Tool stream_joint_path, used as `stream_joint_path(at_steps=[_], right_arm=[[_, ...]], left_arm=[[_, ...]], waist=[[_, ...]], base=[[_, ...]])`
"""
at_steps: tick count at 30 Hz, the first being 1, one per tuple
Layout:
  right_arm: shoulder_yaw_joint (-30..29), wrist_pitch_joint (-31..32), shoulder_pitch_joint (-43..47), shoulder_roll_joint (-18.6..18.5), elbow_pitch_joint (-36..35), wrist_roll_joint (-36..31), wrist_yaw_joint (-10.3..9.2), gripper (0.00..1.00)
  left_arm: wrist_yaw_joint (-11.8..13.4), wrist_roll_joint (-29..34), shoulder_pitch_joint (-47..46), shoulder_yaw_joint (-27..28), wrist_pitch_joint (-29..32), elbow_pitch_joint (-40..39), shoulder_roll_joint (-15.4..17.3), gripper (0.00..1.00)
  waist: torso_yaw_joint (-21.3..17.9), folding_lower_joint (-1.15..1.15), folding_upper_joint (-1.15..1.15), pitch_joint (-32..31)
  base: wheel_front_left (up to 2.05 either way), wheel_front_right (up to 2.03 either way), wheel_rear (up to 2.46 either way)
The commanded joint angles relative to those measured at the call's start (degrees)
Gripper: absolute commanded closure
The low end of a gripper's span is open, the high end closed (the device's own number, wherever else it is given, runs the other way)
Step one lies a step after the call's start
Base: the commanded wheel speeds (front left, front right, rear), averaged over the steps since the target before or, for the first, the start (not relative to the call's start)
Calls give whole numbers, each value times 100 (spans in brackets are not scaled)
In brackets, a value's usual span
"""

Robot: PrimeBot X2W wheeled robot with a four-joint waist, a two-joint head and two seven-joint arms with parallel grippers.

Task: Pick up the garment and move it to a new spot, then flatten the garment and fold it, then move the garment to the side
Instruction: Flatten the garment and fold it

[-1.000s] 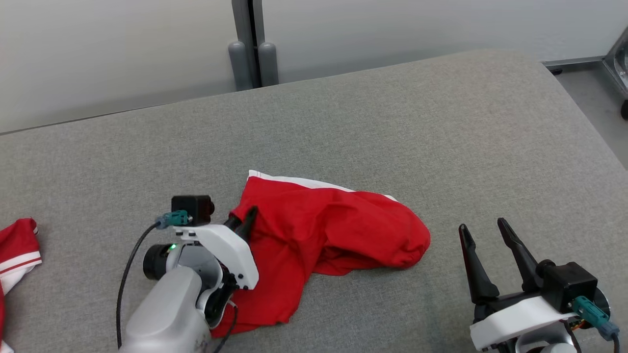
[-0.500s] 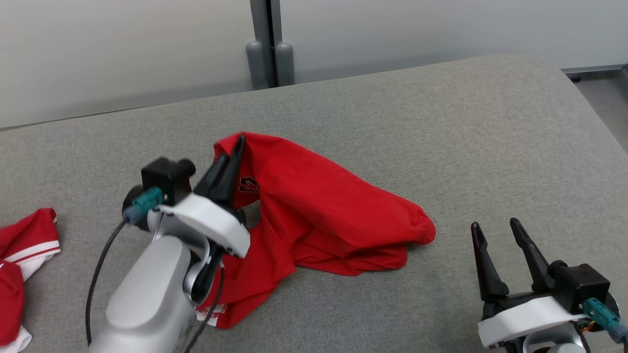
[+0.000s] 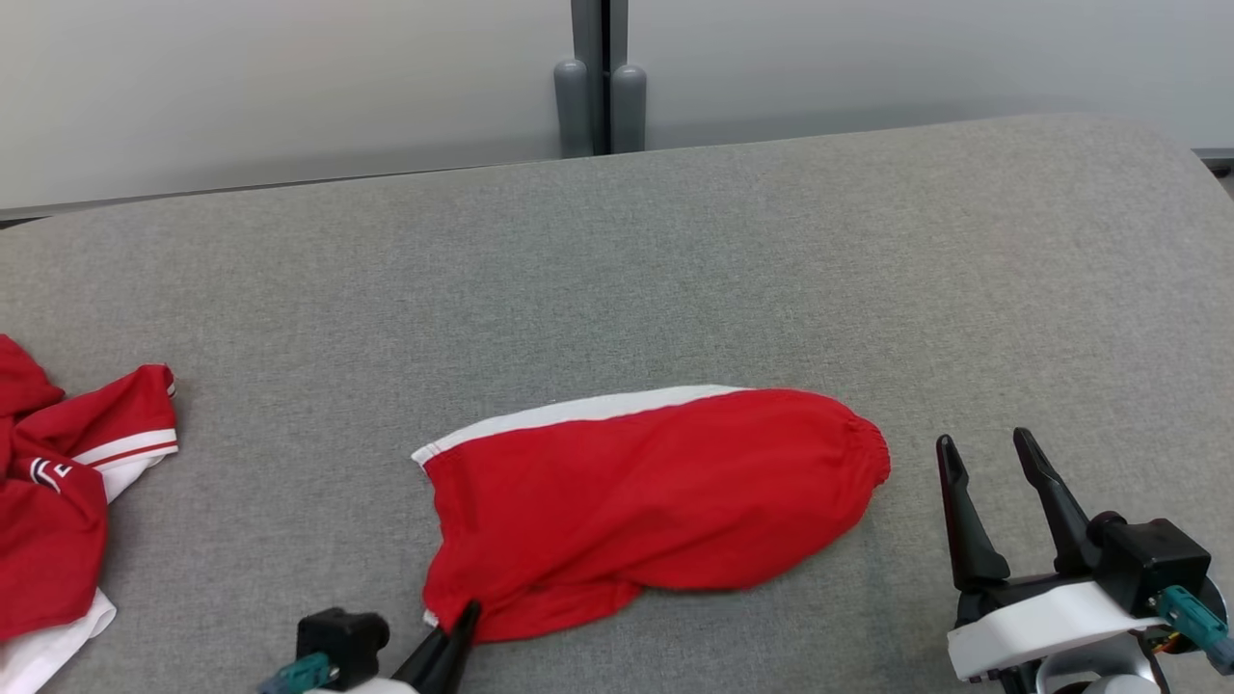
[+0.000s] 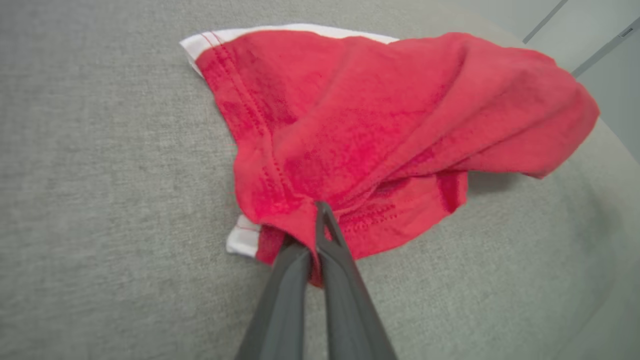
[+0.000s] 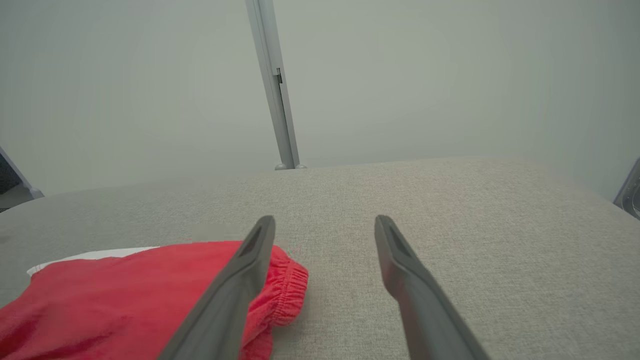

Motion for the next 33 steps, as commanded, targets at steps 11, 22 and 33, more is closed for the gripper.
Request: stream_joint_path(at_steps=[11,22,33], right_arm=[[-130,126,128,-64,-99,-31,-2,0],[-263,316,277,-105,-350,-121,-2,0],[-198,473,445,-173,-463,-93,-2,0]], left_arm=[[28,-155,161,363,-827,175,-63,0],[436,640,-307,1145,-1521,-517,-168,0],[421,1161,-140,1663,-1523,-345,-93,0]], waist=[[88,0,0,-225],[153,0,0,-527],[98,0,0,-822]], base=[[0,0,0],[0,0,0],[0,0,0]])
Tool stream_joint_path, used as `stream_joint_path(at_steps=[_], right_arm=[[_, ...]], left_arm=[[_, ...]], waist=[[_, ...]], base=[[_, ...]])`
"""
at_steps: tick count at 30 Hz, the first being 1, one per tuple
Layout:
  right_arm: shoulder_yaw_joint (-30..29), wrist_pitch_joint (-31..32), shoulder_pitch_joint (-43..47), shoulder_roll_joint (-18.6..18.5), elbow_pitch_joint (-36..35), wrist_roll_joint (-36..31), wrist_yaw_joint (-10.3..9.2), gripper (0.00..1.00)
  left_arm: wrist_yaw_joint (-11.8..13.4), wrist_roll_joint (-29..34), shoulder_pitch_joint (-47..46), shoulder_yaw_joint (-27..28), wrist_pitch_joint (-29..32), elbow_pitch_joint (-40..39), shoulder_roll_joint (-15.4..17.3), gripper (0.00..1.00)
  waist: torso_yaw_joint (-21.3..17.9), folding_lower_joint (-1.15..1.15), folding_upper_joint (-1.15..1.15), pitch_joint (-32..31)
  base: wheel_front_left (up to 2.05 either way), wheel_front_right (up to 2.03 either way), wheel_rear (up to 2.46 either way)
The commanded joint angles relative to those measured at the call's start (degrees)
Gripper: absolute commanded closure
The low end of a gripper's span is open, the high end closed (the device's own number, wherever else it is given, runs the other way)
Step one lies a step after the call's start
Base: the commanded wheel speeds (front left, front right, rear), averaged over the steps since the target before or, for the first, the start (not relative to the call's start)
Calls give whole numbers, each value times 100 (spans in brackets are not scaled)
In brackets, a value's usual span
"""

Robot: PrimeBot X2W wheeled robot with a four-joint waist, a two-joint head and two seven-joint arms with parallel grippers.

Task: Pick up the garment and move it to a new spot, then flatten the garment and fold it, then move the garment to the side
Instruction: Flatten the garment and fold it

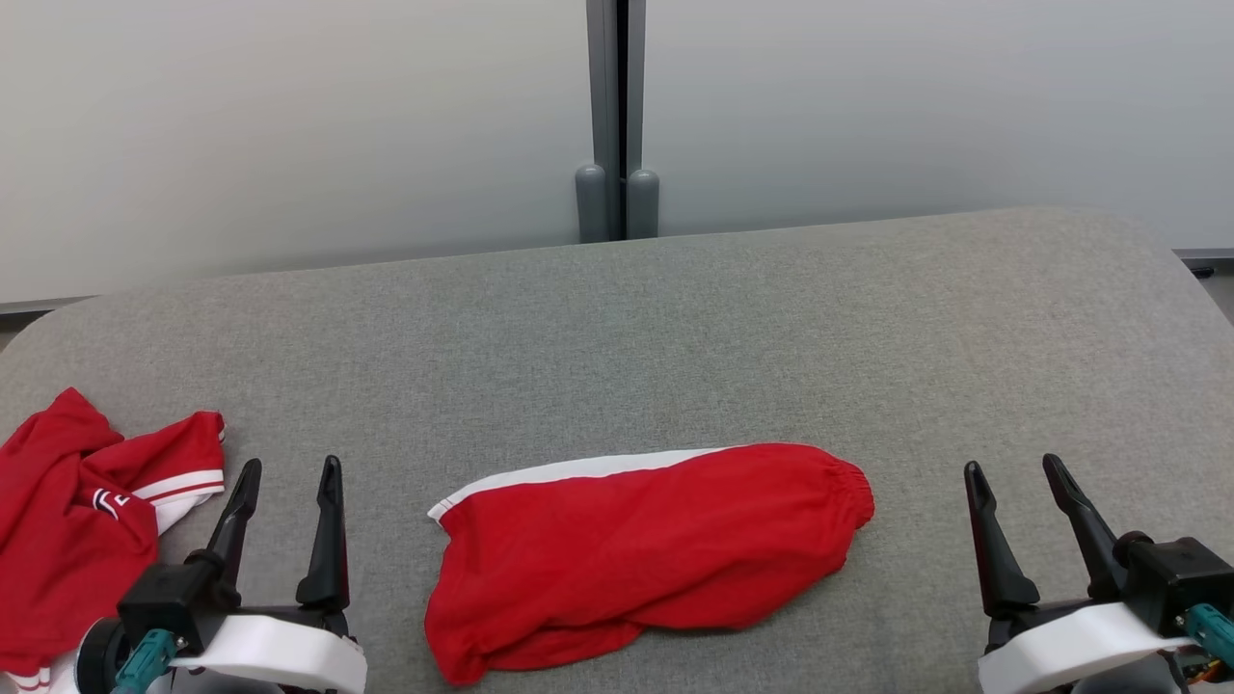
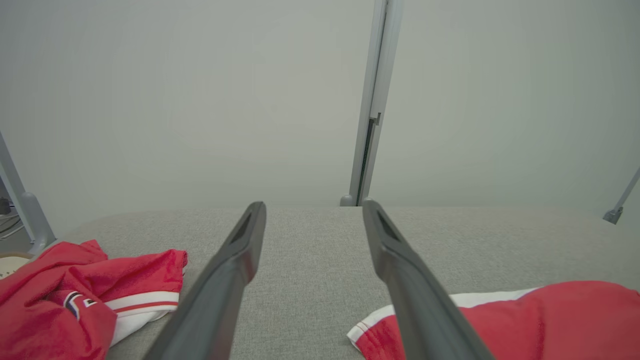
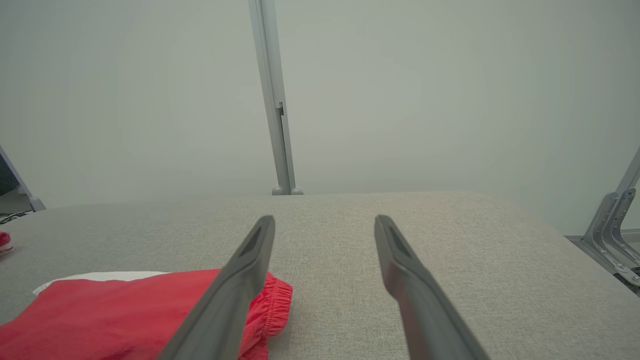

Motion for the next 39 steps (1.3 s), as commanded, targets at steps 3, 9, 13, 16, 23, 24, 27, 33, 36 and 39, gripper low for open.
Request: stream_joint_path(at_steps=[3,9,13,16,23,24,27,33,36,39], right_arm=[[-20,25,78,-42,-45,16,-2,0],[-18,37,83,-20,-82,16,-2,0],[-57,59,57,-21,-49,57,-2,0],[-88,116,-4,-30,19,192,-2,0],[127,513,-359,-269,543,706,-1,0],[178,615,-444,-319,676,775,-2,0],[392,925,-692,-459,1092,1061,-2,0],[816,1363,-1009,-705,1505,1629,-1,0],[898,1375,-1069,-842,1456,1796,-2,100],[1047,1364,-1129,-984,1313,2017,-1,100]], left_arm=[[26,47,94,98,-26,12,-16,0],[-46,118,130,175,-27,21,-69,0],[-99,135,105,208,-27,22,-101,0],[-132,147,10,200,-27,9,-128,0],[-190,239,-294,100,-27,-64,-262,0],[-207,265,-347,82,-27,-70,-277,0],[-234,298,-502,43,-27,-70,-363,0],[-311,368,-686,52,-27,2,-472,0],[-332,388,-702,62,-27,23,-508,0],[-360,428,-699,90,-27,60,-550,0]], waist=[[4,0,0,-10],[32,0,0,11],[54,0,0,60],[125,0,0,156],[460,0,0,565],[509,0,0,627],[646,0,0,801],[792,0,0,970],[814,0,0,993],[832,0,0,1005]], base=[[0,0,0],[0,0,0],[0,0,0],[0,0,0],[0,0,0],[0,0,0],[0,0,0],[0,0,0],[0,0,0],[0,0,0]])
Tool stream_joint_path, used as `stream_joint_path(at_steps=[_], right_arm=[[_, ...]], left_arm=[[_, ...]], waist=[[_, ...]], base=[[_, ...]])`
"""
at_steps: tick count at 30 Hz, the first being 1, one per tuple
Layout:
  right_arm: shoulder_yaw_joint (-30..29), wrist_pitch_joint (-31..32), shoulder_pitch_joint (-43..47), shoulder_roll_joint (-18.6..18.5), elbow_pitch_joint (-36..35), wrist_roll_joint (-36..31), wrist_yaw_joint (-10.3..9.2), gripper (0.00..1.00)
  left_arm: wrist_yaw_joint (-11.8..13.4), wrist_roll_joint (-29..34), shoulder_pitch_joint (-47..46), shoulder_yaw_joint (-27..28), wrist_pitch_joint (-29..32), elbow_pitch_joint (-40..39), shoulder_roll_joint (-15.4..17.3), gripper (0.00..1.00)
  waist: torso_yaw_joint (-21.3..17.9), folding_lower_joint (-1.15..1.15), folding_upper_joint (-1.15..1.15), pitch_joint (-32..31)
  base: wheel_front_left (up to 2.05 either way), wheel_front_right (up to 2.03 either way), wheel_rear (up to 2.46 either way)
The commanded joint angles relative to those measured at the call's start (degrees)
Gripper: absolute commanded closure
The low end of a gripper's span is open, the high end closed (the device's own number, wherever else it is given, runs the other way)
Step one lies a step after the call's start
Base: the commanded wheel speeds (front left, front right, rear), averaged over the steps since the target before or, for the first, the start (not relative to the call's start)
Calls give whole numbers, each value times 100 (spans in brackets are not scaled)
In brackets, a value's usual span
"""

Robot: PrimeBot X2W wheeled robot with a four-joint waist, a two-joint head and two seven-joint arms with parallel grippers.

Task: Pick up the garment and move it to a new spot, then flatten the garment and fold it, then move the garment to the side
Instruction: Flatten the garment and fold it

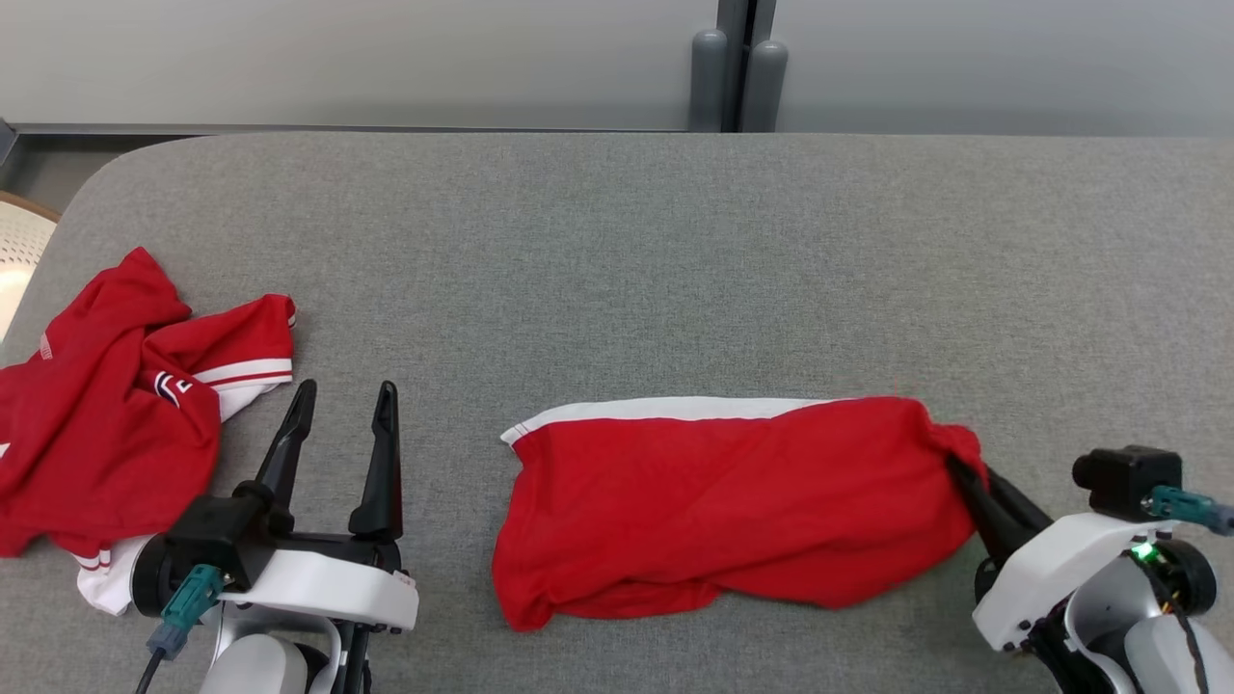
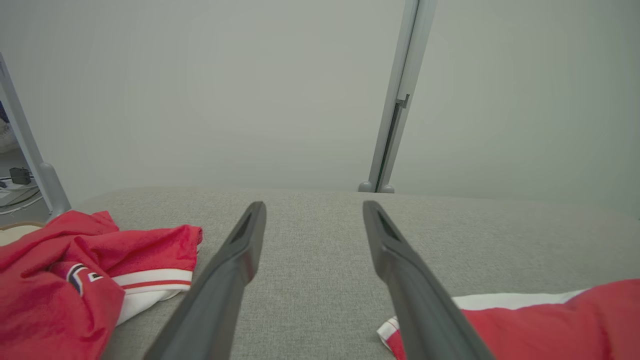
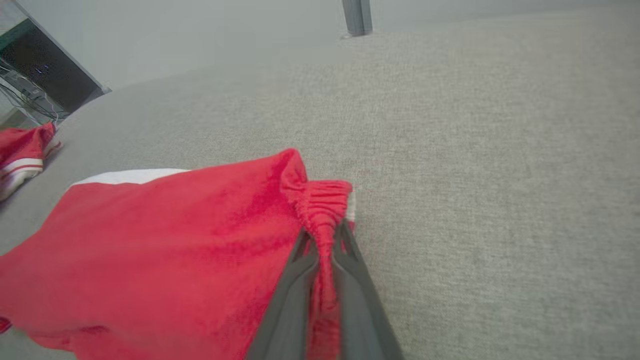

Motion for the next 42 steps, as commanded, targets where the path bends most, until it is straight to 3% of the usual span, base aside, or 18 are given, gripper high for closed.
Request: stream_joint_path(at_steps=[1,10,18,26,27,28,29,30,35,42], right_arm=[[4,-77,-103,-72,-105,71,0,100],[331,-796,-807,-426,-673,-247,0,100],[1062,-526,58,-531,-484,-557,-1,100],[1211,-575,502,-420,9,-705,-1,100],[1161,-624,537,-330,68,-653,-1,83],[1134,-663,580,-196,100,-481,-1,55],[1098,-672,601,-109,138,-374,-1,40],[1057,-757,568,-120,116,-400,-1,0],[611,-1253,787,137,-215,-362,0,0],[228,-1549,1060,192,-1026,-560,-1,0]], left_arm=[[-25,43,-70,40,-27,20,-11,0],[-112,129,-124,177,-28,109,-158,0],[-195,179,-98,247,-28,176,-234,0],[-253,249,-145,284,-28,274,-270,0],[-248,246,-132,292,-28,287,-277,0],[-242,243,-120,305,-28,293,-285,0],[-233,246,-96,326,-28,299,-289,0],[-223,243,-58,349,-28,305,-296,0],[-212,248,153,447,-27,345,-301,0],[-151,238,393,541,-28,363,-268,0]], waist=[[5,0,0,2],[-97,0,0,-3],[-204,0,0,1],[-312,0,0,10],[-325,0,0,-1],[-336,0,0,-6],[-352,0,0,-26],[-361,0,0,-52],[-429,0,0,-232],[-542,0,0,-444]], base=[[0,0,0],[0,0,0],[0,0,0],[0,0,0],[0,0,0],[0,0,0],[0,0,0],[0,0,0],[0,0,0],[0,0,0]])
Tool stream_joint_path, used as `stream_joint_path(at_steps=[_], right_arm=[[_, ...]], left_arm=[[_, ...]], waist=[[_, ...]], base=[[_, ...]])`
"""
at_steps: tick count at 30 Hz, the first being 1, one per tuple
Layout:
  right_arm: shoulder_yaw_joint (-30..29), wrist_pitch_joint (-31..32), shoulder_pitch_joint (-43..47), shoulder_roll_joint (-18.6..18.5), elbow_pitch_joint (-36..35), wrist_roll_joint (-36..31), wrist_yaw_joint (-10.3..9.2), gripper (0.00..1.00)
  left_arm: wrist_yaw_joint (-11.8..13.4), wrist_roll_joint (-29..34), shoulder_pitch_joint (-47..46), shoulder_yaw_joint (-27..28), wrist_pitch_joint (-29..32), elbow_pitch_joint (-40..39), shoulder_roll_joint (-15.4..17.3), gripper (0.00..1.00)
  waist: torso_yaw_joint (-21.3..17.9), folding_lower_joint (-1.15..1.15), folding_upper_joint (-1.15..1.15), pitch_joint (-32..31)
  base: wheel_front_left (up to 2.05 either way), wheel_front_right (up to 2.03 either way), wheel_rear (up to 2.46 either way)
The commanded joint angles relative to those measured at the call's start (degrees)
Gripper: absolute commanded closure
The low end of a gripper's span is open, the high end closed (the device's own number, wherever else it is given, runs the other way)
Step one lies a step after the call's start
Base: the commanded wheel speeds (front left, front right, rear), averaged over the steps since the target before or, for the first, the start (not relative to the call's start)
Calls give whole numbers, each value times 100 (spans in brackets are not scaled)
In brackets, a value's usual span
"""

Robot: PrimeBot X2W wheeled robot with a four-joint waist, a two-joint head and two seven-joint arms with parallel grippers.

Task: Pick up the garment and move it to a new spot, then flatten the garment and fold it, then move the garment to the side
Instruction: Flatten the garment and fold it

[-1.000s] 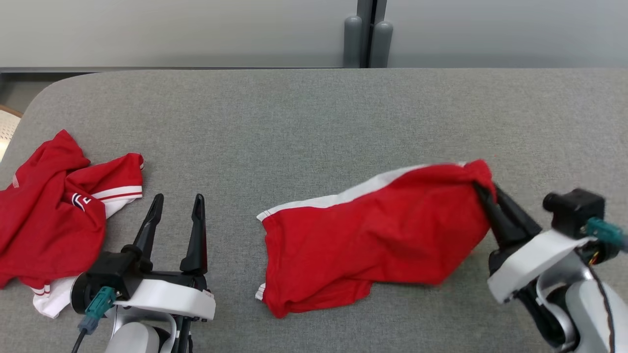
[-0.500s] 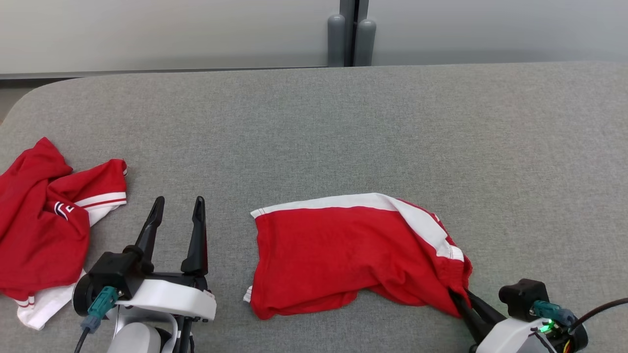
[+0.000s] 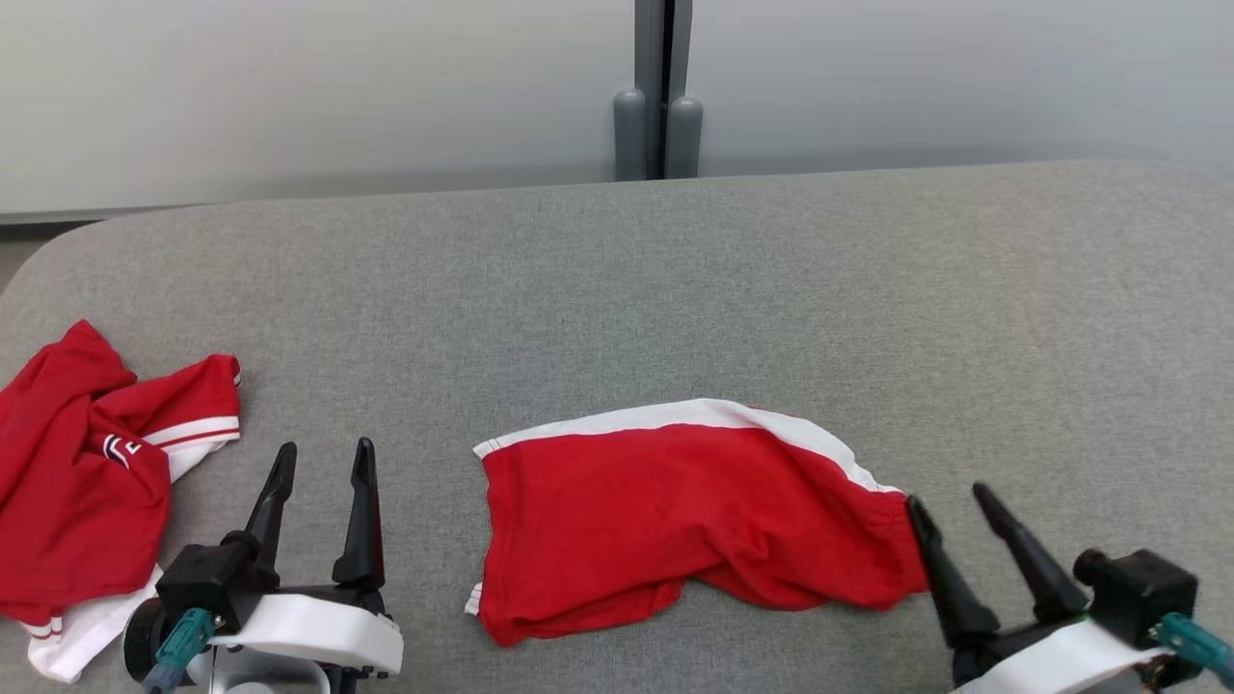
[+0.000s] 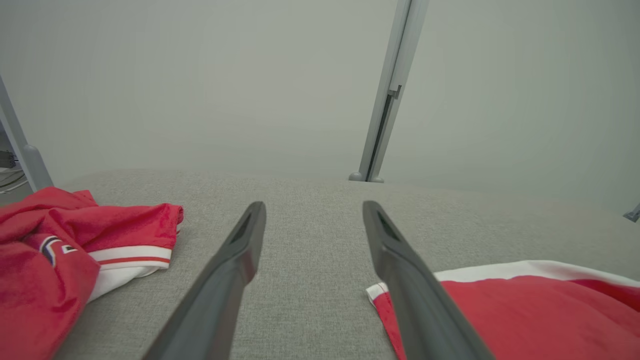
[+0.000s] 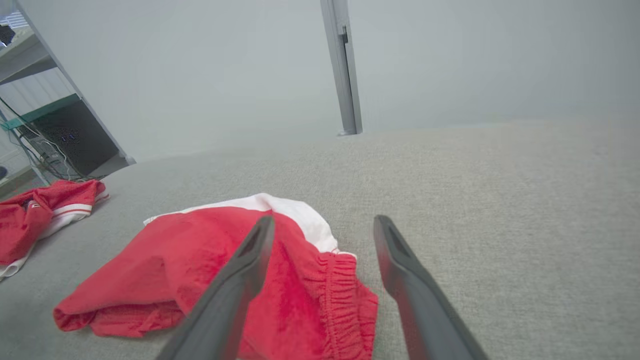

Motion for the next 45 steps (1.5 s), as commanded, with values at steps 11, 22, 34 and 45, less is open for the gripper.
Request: stream_joint_path(at_steps=[11,22,34,45], right_arm=[[-735,-16,-99,91,-596,-415,-1,0],[-809,89,-75,143,-609,-535,-1,0],[-778,79,-287,151,-650,-570,-1,0],[-706,93,-489,122,-518,-494,-1,0]], left_arm=[[80,62,276,-57,105,-62,125,0],[113,19,243,-156,260,-102,160,0],[-370,-248,-1143,-860,1295,1022,-58,0],[-579,-698,-2332,-1129,2035,3209,-144,0]], waist=[[-53,0,0,-333],[-39,0,0,-290],[-57,0,0,189],[-277,0,0,607]], base=[[0,0,0],[0,0,0],[0,0,0],[0,0,0]])
